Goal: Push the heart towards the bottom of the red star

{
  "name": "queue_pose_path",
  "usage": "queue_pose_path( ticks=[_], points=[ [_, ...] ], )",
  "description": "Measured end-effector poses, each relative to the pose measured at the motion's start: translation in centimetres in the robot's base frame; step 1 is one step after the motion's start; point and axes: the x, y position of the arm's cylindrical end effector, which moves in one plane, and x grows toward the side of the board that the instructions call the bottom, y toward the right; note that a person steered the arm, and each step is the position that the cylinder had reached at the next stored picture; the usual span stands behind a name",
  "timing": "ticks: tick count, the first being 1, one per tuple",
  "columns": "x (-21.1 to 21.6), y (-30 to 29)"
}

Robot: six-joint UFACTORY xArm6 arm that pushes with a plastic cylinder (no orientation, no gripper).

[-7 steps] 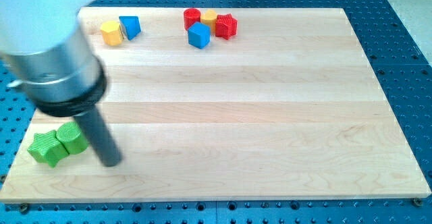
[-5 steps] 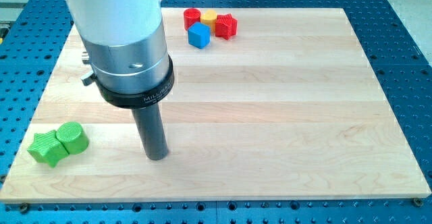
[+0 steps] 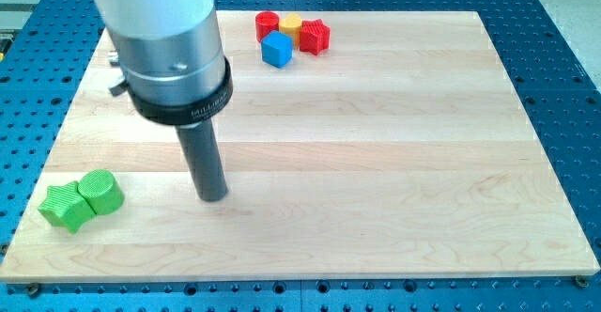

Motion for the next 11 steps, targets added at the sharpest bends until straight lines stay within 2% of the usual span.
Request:
queue_pose_path(
  ticks=[2,3,5,6,8,9,10,11],
  points=[
    [-2.1,4.3],
    [-5.1,4.7],
    [-8.3,6.1],
    [-12.0,1.3],
    [-24.4,0.2],
    [-29.2,0.2],
    [-32.2,3.4],
    [-31.0,7.3]
  ],
)
